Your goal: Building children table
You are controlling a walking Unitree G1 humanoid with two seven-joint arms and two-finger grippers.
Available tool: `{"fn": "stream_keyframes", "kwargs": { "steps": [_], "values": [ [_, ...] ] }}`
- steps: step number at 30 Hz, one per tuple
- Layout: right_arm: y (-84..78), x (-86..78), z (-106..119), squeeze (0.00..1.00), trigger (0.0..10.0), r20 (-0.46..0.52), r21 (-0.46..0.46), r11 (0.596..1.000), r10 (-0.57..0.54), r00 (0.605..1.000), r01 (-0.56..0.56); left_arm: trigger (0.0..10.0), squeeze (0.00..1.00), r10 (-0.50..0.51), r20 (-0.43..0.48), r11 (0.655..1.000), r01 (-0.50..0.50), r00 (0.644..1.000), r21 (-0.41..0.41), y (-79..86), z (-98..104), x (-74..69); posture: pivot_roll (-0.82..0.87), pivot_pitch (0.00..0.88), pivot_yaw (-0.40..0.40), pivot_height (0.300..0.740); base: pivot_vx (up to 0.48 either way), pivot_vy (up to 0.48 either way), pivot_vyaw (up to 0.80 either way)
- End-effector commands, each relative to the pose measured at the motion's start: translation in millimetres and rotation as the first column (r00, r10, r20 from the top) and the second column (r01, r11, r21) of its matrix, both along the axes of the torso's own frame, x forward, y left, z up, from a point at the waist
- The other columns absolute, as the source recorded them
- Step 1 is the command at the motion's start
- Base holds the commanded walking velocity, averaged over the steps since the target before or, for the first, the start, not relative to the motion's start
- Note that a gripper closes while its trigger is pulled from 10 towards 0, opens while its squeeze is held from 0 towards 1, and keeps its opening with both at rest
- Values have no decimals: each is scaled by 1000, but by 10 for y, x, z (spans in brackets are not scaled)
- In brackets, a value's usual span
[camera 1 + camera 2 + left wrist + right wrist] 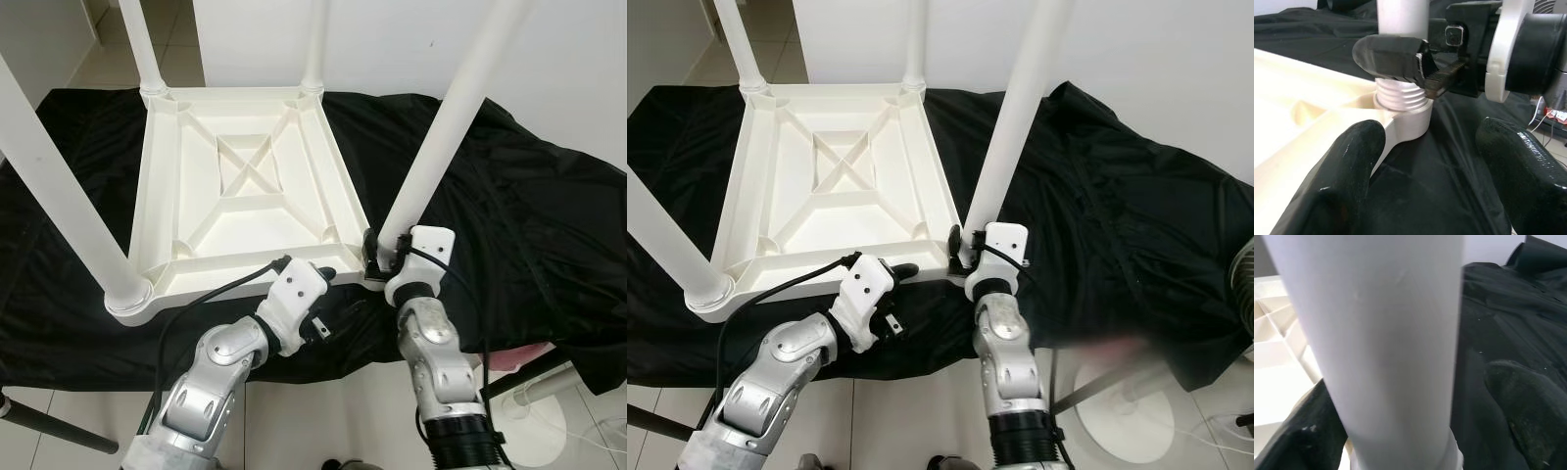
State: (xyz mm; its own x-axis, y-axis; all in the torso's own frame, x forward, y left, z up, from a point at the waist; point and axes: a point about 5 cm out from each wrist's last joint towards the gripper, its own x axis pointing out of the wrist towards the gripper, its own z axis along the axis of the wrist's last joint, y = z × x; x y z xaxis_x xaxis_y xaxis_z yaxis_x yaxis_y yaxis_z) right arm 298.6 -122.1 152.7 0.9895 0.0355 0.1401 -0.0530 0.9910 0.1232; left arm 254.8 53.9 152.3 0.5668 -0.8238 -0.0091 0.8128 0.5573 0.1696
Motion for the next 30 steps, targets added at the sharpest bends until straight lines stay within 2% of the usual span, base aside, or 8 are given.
{"fn": "stream_keyframes", "kwargs": {
  "steps": [1, 7, 14, 15, 17, 18, 25, 30],
  "values": [
    [-30, -47, -29, 1000, 10000, 0, 25, 998, 59, 998, -59, 10000, 0, 44, 0, 999, -44, 999, -2, -15, -29, 2, -22, 80, -83, 740, 0, 0, 0],
    [-154, -61, -16, 1000, 10000, 31, -20, 993, 114, 993, -113, 10000, 0, 43, 0, 999, -43, 999, -3, -16, -32, 2, -27, 77, -82, 740, 0, 0, 0],
    [-267, 0, -19, 984, 10000, 32, -61, 975, 217, 976, -214, 10000, 0, 38, 5, 999, -38, 999, -4, -30, -27, 11, -30, 71, -79, 740, 0, 0, 0],
    [-280, 16, -16, 408, 10000, 32, -68, 970, 238, 971, -236, 10000, 0, 37, 6, 999, -37, 999, -5, -35, -26, 13, -29, 68, -78, 740, 0, 0, 0],
    [-288, 26, -15, 408, 10000, 32, -71, 966, 250, 968, -248, 10000, 0, 36, 6, 999, -36, 999, -6, -39, -26, 14, -29, 68, -78, 740, 0, 0, 0],
    [-286, 38, -19, 0, 10000, 28, -79, 959, 276, 961, -273, 10000, 0, 34, 8, 999, -34, 999, -5, -41, -26, 12, -26, 66, -77, 740, 0, 0, 0],
    [-276, 63, -37, 0, 10000, 13, -126, 919, 377, 926, -372, 10000, 0, 30, 13, 1000, -30, 999, 0, -31, -27, 21, -24, 61, -73, 740, 0, 0, 0],
    [-246, 168, -26, 0, 10000, -7, -199, 860, 479, 878, -470, 10000, 0, 29, 20, 1000, -29, 999, 0, -43, -16, 29, -22, 53, -71, 740, 0, 0, 0]
  ]
}}
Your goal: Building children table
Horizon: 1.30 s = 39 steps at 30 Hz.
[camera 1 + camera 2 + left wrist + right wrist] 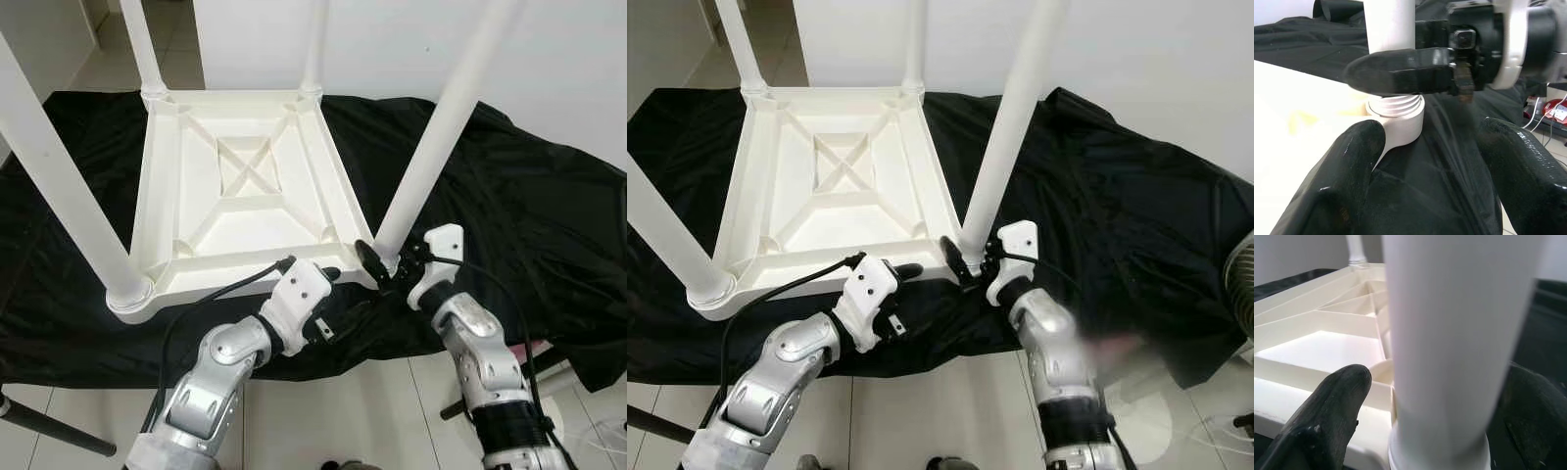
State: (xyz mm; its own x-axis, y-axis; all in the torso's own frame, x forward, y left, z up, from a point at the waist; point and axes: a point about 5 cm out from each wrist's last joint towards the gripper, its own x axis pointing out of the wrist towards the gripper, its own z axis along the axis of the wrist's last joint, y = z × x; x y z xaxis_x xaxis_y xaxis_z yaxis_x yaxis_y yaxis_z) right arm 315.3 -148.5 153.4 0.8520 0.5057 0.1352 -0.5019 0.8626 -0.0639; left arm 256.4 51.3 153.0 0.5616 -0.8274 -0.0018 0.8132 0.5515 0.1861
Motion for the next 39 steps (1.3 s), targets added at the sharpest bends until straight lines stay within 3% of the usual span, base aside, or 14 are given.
{"fn": "stream_keyframes", "kwargs": {
  "steps": [1, 2, 5, 6, 8, 9, 10, 18, 19, 20, 21, 31, 33, 39],
  "values": [
    [15, 24, -24, 0, 10000, -2, -22, 999, 37, 999, -37, 10000, 0, 34, 5, 999, -34, 999, -2, -22, -22, 12, -21, 52, -71, 740, 0, 0, 0],
    [6, 48, -14, 0, 6784, 2, -34, 998, 44, 999, -44, 10000, 0, 33, 8, 999, -33, 999, 0, -26, -22, 11, -19, 51, -71, 740, 0, 0, 0],
    [-5, 71, -3, 0, 6784, 6, -45, 998, 50, 999, -50, 10000, 0, 32, 12, 999, -32, 999, 2, -30, -23, 10, -19, 51, -71, 740, 0, 0, 0],
    [-20, 82, -4, 0, 3725, 5, -51, 997, 52, 999, -51, 10000, 0, 33, 13, 999, -33, 999, 3, -29, -22, 8, -19, 51, -71, 740, 0, 0, 0],
    [-45, 96, -12, 0, 2078, 0, -55, 997, 55, 998, -55, 10000, 0, 34, 14, 999, -34, 999, 4, -27, -22, 6, -11, 49, -76, 740, 0, 0, 0],
    [-45, 96, -12, 0, 2078, 0, -55, 997, 55, 998, -55, 10000, 0, 34, 14, 999, -34, 999, 4, -27, -22, 6, -11, 49, -76, 740, 0, 0, 0],
    [-59, 97, -20, 0, 0, -3, -60, 996, 59, 998, -59, 10000, 0, 35, 15, 999, -35, 999, 4, -24, -23, 4, -11, 52, -77, 740, 0, 0, 0],
    [-107, 81, -75, 0, 0, -20, -73, 995, 71, 997, -73, 10000, 0, 38, 13, 999, -38, 999, 2, -29, -27, -6, -18, 57, -76, 740, 0, 0, 0],
    [-112, 68, -97, 0, 2392, -29, -69, 995, 72, 997, -73, 10000, 0, 36, 12, 999, -36, 999, 1, -31, -31, -6, -19, 58, -76, 740, 0, 0, 0],
    [-112, 68, -97, 0, 2392, -29, -69, 995, 72, 997, -73, 10000, 0, 36, 12, 999, -36, 999, 1, -31, -31, -6, -19, 58, -76, 740, 0, 0, 0],
    [-114, 67, -100, 0, 10000, -31, -58, 996, 66, 997, -67, 10000, 0, 36, 12, 999, -36, 999, 1, -31, -33, -4, -21, 58, -75, 740, 0, 0, 0],
    [-94, 97, -87, 0, 10000, -51, -41, 995, -98, 994, 96, 10000, 0, 33, 10, 999, -33, 999, 1, -36, -38, -3, -26, 63, -74, 740, 0, 0, 0],
    [-13, 62, -63, 0, 10000, -53, -8, 972, -236, 970, 236, 10000, 0, 32, 6, 999, -32, 999, 3, -31, -50, -12, -27, 63, -73, 740, 0, 0, 0],
    [136, 1, -81, 0, 10000, -99, 57, 937, -339, 936, 345, 10000, 0, 30, 3, 1000, -30, 1000, 6, -35, -56, -7, -29, 64, -68, 740, 0, 0, 0]
  ]
}}
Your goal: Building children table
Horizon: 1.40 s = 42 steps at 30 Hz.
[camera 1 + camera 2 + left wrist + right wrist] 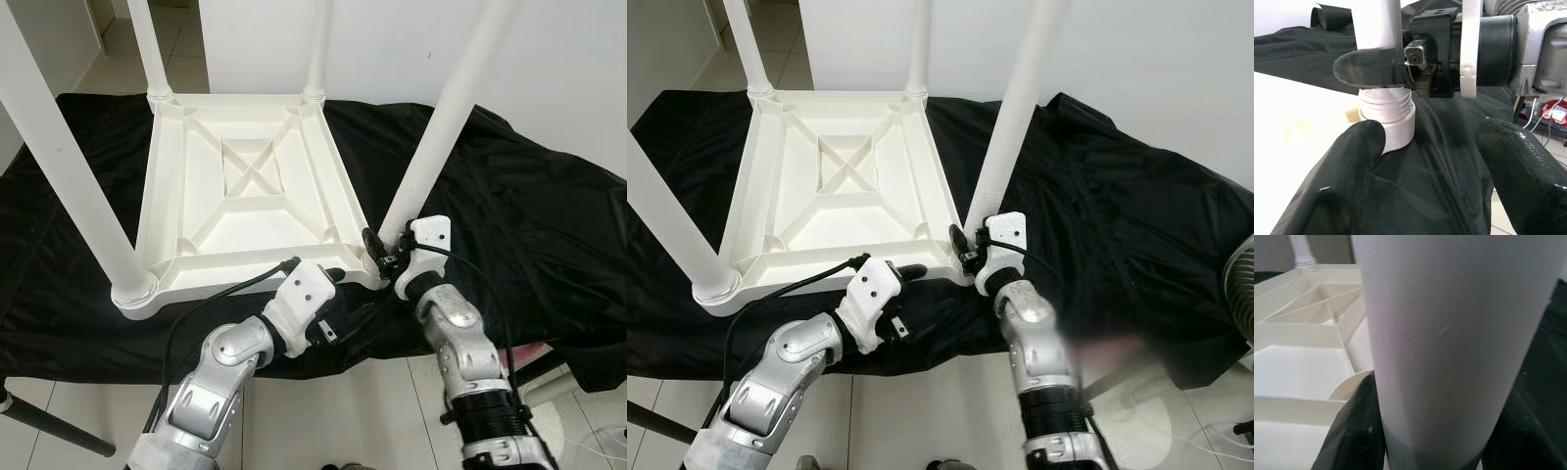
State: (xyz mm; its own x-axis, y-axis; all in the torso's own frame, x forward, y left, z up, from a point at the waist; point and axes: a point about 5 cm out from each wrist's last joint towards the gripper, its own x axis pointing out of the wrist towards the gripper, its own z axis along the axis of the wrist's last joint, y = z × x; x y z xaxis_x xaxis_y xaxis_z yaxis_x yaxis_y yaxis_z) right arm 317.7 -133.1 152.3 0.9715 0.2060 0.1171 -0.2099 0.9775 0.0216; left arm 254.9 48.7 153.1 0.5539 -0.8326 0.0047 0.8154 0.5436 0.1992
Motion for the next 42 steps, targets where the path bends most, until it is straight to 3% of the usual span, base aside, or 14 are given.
{"fn": "stream_keyframes", "kwargs": {
  "steps": [1, 8, 13, 21, 22, 42],
  "values": [
    [12, -36, -75, 0, 10000, -42, 11, 999, -48, 998, 49, 10000, 0, 39, -12, 999, -39, 999, 4, -11, -57, 9, -29, 64, -68, 740, 0, 0, 0],
    [321, -126, -64, 0, 10000, -90, 107, 973, -195, 977, 204, 10000, 0, 37, -9, 999, -37, 999, 6, -12, -48, 22, -30, 62, -62, 740, 0, 0, 0],
    [388, -150, -44, 0, 10000, -92, 115, 974, -187, 978, 197, 10000, 0, 36, -9, 999, -36, 999, 6, -14, -46, 26, -30, 63, -60, 740, 0, 0, 0],
    [363, -161, 41, 0, 10000, -29, 103, 980, -170, 985, 172, 10000, 0, 40, -8, 999, -40, 999, 4, -18, -44, 40, -31, 71, -64, 740, 0, 0, 0],
    [346, -162, 48, 1000, 10000, -20, 104, 982, -156, 988, 157, 10000, 0, 41, -9, 999, -41, 999, 2, -20, -44, 33, -31, 71, -64, 740, 0, 0, 0],
    [4, -187, -27, 1000, 10000, 12, 80, 997, -21, 1000, 20, 10000, 0, 63, -7, 998, -63, 998, -12, -15, -25, 51, -32, 88, -70, 740, 0, 0, 0]
  ]
}}
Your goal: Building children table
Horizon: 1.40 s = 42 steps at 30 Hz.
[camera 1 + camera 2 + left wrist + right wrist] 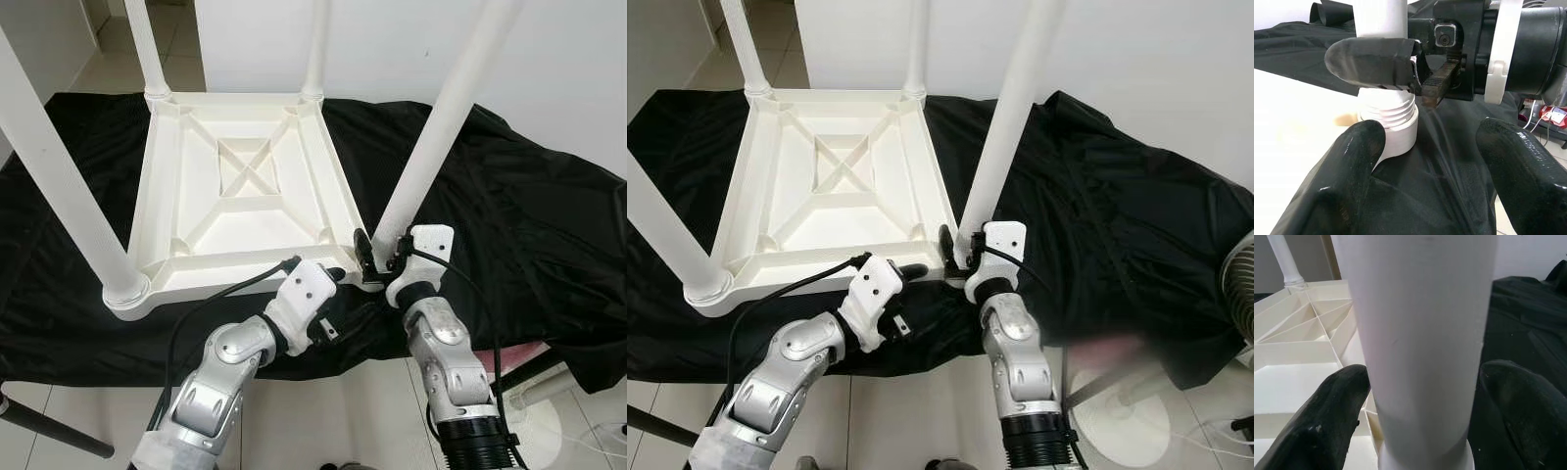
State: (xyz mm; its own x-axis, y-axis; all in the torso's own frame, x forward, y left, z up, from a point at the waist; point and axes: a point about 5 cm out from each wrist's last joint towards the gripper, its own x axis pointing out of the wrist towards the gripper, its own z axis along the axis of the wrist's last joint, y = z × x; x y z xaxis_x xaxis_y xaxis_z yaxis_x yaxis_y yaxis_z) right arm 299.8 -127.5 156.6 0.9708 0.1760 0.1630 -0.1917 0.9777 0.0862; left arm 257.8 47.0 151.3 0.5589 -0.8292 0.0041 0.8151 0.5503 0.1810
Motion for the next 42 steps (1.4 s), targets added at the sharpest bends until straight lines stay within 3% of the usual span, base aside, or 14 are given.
{"fn": "stream_keyframes", "kwargs": {
  "steps": [1, 3, 4, 7, 8, 12, 19, 25, 30, 37, 38, 39, 42],
  "values": [
    [-78, -6, -85, 1000, 10000, -23, 5, 1000, 11, 1000, -11, 10000, 0, 57, 9, 998, -57, 998, -3, 1, -6, 22, -32, 88, -70, 740, 0, 0, 0],
    [-121, 0, -107, 1000, 10000, -24, -8, 1000, 18, 1000, -18, 10000, 0, 54, 12, 999, -54, 998, -4, -1, -4, 21, -32, 88, -70, 740, 0, 0, 0],
    [-157, 9, -119, 569, 10000, -20, -28, 999, 38, 999, -38, 10000, 0, 52, 14, 999, -52, 999, -4, -2, -1, 25, -34, 87, -65, 740, 0, 0, 0],
    [-178, 14, -125, 569, 10000, -16, -41, 998, 50, 999, -51, 10000, 0, 51, 14, 999, -51, 999, -3, -3, 1, 28, -34, 87, -65, 740, 0, 0, 0],
    [-200, 13, -123, 0, 10000, -12, -40, 995, 88, 996, -88, 10000, 0, 50, 18, 999, -50, 999, 2, -2, 3, 32, -28, 87, -64, 740, 0, 0, 0],
    [-274, 27, -93, 0, 10000, 1, -70, 979, 191, 982, -190, 10000, 0, 55, 30, 998, -55, 998, 15, 22, 18, 51, -21, 87, -60, 740, 0, 0, 0],
    [-318, 96, -114, 0, 10000, -32, -165, 947, 274, 961, -276, 10000, 0, 56, 34, 998, -57, 998, 16, 31, 27, 59, -18, 90, -58, 740, 0, 0, 0],
    [-308, 139, -95, 0, 10000, -35, -180, 927, 330, 943, -330, 10000, 0, 54, 35, 998, -55, 998, 17, 19, 29, 59, -19, 90, -54, 740, 0, 0, 0],
    [-263, 224, -55, 0, 10000, -47, -239, 879, 414, 909, -412, 10000, 0, 39, 29, 999, -40, 999, 21, 2, 24, 66, -28, 91, -46, 740, 0, 0, 0],
    [-249, 281, -74, 0, 9647, -62, -291, 842, 457, 887, -454, 10000, 0, 11, 20, 999, -12, 1000, 48, -19, -30, 50, -31, 90, -42, 740, 0, 0, 0],
    [-252, 287, -74, 0, 3333, -63, -293, 840, 461, 885, -458, 10000, 0, 10, 18, 999, -11, 1000, 49, -20, -34, 46, -32, 89, -41, 740, 0, 0, 0],
    [-257, 291, -76, 0, 196, -64, -294, 838, 463, 884, -460, 10000, 0, 10, 18, 999, -11, 1000, 49, -19, -36, 44, -31, 88, -41, 740, 0, 0, 0],
    [-273, 303, -80, 0, 0, -66, -302, 836, 461, 885, -458, 10000, 0, 9, 18, 999, -10, 1000, 51, -16, -37, 41, -29, 87, -43, 740, 0, 0, 0]
  ]
}}
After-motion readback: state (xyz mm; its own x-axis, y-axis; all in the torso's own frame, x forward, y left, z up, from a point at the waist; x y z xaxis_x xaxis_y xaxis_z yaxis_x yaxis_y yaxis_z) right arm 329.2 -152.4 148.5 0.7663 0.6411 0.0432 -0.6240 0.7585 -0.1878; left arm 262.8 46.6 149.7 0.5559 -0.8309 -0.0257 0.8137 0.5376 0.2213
